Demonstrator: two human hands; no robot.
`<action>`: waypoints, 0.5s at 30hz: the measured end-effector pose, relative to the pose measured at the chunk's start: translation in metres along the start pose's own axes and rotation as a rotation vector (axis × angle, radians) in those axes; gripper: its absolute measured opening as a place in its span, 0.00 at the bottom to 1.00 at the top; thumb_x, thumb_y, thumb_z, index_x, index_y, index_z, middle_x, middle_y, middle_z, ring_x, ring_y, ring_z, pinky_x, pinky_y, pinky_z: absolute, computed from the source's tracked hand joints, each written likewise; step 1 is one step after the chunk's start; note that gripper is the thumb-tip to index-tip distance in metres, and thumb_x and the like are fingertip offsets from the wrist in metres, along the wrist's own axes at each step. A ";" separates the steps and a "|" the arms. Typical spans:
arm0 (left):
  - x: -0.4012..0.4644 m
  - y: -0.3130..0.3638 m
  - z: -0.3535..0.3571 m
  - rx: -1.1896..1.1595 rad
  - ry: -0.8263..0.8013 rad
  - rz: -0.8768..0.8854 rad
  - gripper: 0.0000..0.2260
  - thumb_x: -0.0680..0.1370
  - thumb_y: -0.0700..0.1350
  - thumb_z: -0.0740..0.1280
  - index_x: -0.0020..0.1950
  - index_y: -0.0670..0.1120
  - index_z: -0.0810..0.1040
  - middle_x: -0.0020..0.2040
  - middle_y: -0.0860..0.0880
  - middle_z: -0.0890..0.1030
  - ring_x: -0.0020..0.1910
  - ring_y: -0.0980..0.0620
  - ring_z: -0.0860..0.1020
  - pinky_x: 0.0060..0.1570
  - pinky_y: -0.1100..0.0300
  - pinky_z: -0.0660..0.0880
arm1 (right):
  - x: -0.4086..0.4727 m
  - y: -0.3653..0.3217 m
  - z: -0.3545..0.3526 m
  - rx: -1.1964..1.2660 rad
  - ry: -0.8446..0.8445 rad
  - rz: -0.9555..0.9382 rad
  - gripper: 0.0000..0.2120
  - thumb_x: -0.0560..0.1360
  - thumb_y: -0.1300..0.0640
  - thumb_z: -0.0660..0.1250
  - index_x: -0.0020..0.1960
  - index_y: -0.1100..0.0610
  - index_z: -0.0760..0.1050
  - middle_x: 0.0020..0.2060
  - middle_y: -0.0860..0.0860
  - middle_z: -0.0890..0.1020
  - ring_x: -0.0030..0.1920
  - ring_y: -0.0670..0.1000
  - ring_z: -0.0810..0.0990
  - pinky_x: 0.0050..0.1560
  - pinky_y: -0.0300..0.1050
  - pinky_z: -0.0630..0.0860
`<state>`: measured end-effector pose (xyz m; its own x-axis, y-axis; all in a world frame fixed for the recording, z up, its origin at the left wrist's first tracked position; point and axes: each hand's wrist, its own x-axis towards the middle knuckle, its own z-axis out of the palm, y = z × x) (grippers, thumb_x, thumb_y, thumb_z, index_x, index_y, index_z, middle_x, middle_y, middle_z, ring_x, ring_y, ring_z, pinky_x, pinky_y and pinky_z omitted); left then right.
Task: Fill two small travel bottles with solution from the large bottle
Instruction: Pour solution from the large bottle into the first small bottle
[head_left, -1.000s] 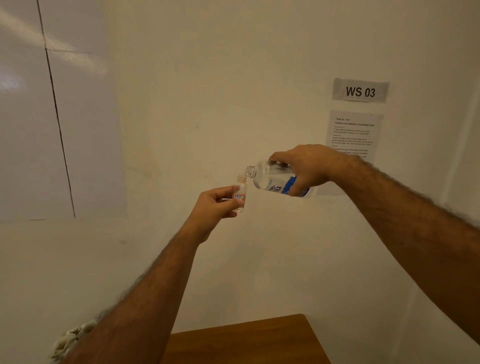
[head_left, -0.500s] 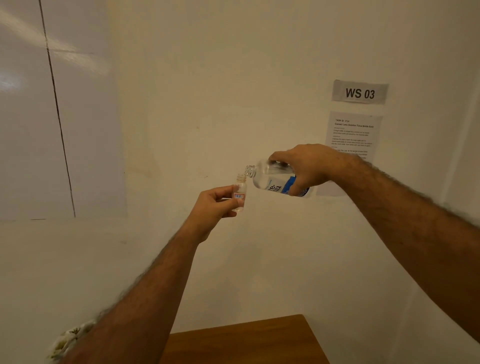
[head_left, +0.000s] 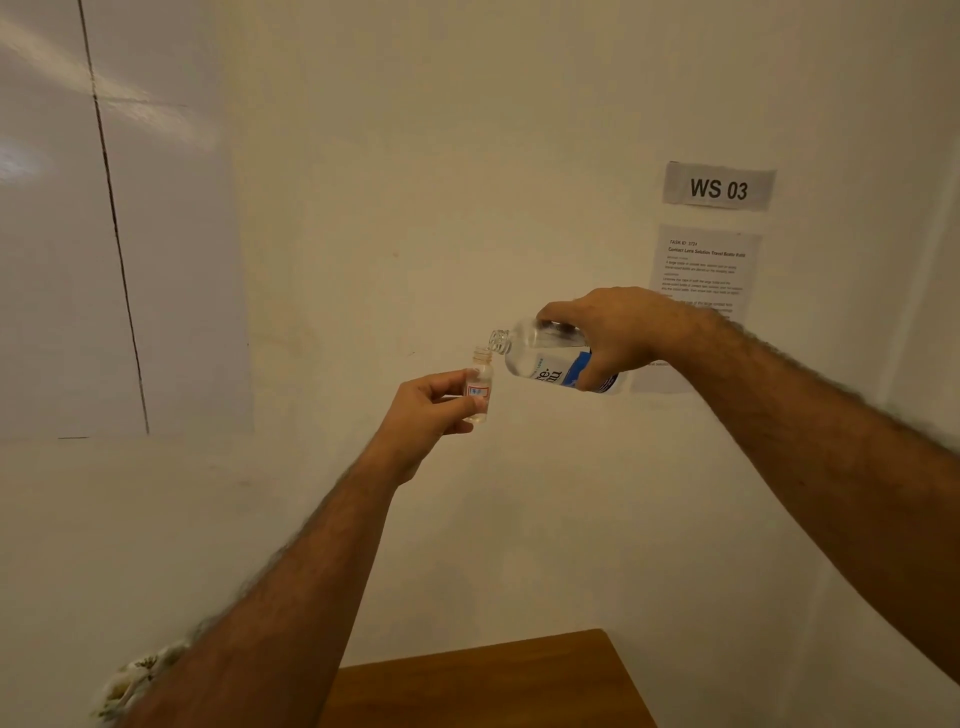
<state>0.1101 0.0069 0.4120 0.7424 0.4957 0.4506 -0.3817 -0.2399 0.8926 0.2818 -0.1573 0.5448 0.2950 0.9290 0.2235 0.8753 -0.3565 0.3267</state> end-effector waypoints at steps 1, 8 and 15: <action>0.000 0.000 0.000 0.002 -0.001 -0.001 0.14 0.74 0.37 0.71 0.58 0.50 0.81 0.48 0.50 0.86 0.44 0.53 0.83 0.41 0.63 0.79 | 0.000 0.000 0.000 0.001 -0.001 0.000 0.40 0.63 0.43 0.76 0.70 0.44 0.61 0.56 0.45 0.79 0.47 0.48 0.78 0.45 0.46 0.78; 0.001 0.000 -0.001 0.006 -0.004 0.003 0.15 0.74 0.37 0.71 0.60 0.48 0.81 0.48 0.49 0.86 0.44 0.53 0.83 0.41 0.64 0.78 | 0.001 0.001 -0.001 -0.002 0.004 -0.001 0.41 0.63 0.43 0.76 0.70 0.44 0.61 0.56 0.45 0.79 0.46 0.48 0.78 0.42 0.43 0.75; 0.002 -0.001 -0.001 0.006 0.002 0.001 0.15 0.74 0.37 0.71 0.60 0.47 0.81 0.48 0.49 0.86 0.44 0.53 0.83 0.41 0.63 0.79 | 0.001 0.001 -0.002 -0.007 0.009 0.000 0.40 0.63 0.44 0.76 0.70 0.44 0.61 0.56 0.45 0.78 0.46 0.48 0.77 0.41 0.43 0.74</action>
<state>0.1116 0.0087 0.4125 0.7409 0.4975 0.4512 -0.3789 -0.2450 0.8924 0.2815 -0.1572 0.5472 0.2918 0.9281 0.2314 0.8726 -0.3573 0.3331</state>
